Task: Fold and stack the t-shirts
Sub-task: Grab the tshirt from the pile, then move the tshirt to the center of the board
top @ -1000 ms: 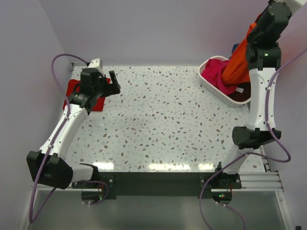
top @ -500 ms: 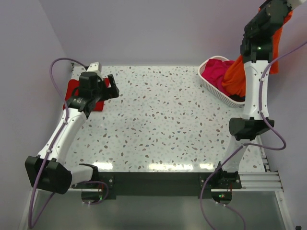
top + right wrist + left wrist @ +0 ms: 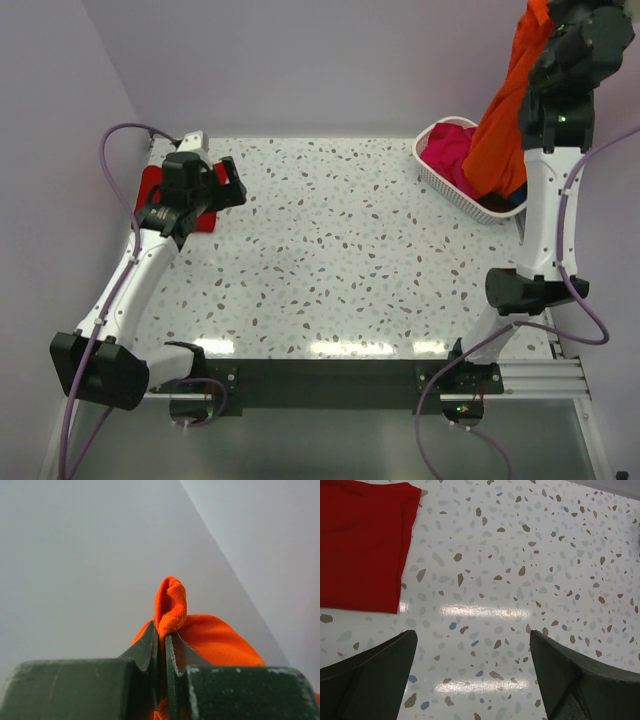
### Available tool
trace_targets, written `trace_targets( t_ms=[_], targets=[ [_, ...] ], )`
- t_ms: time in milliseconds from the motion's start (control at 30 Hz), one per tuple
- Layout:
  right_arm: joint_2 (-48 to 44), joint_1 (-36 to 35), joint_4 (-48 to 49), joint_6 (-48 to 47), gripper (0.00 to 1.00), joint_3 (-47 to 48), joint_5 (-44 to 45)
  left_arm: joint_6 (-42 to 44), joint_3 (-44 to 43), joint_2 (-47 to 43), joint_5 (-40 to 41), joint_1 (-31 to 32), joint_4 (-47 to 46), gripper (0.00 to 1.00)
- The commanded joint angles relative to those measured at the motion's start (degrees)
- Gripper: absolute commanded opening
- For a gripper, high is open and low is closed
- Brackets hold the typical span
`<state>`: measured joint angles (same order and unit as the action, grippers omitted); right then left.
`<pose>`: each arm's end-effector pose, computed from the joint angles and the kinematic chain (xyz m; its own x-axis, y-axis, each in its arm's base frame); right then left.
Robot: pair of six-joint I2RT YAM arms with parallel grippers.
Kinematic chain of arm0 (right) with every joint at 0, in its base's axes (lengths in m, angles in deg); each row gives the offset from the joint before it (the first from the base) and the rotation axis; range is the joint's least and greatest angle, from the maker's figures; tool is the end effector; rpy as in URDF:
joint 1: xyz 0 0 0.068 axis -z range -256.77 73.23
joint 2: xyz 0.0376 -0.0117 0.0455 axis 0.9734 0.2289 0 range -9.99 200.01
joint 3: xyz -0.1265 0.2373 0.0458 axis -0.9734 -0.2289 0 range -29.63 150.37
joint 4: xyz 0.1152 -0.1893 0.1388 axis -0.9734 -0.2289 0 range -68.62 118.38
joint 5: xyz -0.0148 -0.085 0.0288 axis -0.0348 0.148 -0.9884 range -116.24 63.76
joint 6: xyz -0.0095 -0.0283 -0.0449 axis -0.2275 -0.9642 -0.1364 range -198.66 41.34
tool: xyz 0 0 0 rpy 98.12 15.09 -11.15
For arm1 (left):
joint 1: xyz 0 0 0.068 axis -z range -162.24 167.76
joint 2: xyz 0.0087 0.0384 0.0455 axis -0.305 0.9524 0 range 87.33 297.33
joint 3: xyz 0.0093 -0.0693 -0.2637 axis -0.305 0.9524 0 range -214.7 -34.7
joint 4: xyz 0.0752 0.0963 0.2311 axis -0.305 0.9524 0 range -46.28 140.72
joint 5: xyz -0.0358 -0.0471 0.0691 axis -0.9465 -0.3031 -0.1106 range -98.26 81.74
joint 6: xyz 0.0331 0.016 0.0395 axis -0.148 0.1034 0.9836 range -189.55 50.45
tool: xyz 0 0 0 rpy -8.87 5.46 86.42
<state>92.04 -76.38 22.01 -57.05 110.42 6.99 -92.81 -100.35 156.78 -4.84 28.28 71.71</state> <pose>0.3194 -0.0216 0.6243 0.6616 0.3035 -0.6856 0.2458 0.7760 0.5808 0.2647 -0.0471 0.3466 -0.5283 -0.3029 -0.7932 -0.0829 0.9481 -0.3069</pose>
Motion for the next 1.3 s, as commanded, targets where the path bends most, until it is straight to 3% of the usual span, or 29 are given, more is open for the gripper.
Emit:
trace_targets(
  t_ms=[0, 500, 700, 900, 1000, 1033, 1133, 1267],
  targets=[
    [-6.67, 0.06, 5.76, 9.76, 0.00, -0.04, -10.62, -0.37, 0.61, -1.69, 0.18, -0.42, -0.13, 1.00],
    [-7.73, -1.96, 2.16, 35.34, 0.00, 0.85, -32.68, -2.31, 2.98, -4.50, 1.76, -0.42, -0.30, 1.00],
    [-11.15, -8.71, -6.45, 33.07, 0.00, -12.41, -39.02, -2.57, 3.07, -5.11, 4.05, -0.42, -0.48, 1.00],
    [-11.95, -15.66, -24.79, 22.97, 0.00, -34.10, -41.15, -1.96, 3.42, -3.27, 6.25, -0.33, -0.22, 1.00],
    [-12.21, -15.76, -29.21, 18.31, 0.45, -48.87, -35.36, -1.78, 3.42, -0.90, 9.48, 3.34, 0.39, 0.99],
    [-12.13, -15.76, -30.88, 15.69, 0.64, -55.26, -31.86, -1.00, 3.25, 1.37, 13.94, 7.80, 1.01, 0.99],
    [-11.17, -15.68, -32.91, 12.77, 0.83, -63.03, -27.01, -1.60, 0.97, 7.86, 15.83, 12.84, 3.29, 0.99],
    [-11.42, -15.59, -32.31, 10.74, 0.86, -65.52, -26.38, -2.40, 0.61, 12.98, 11.63, 16.28, -0.99, 0.99]
  ],
)
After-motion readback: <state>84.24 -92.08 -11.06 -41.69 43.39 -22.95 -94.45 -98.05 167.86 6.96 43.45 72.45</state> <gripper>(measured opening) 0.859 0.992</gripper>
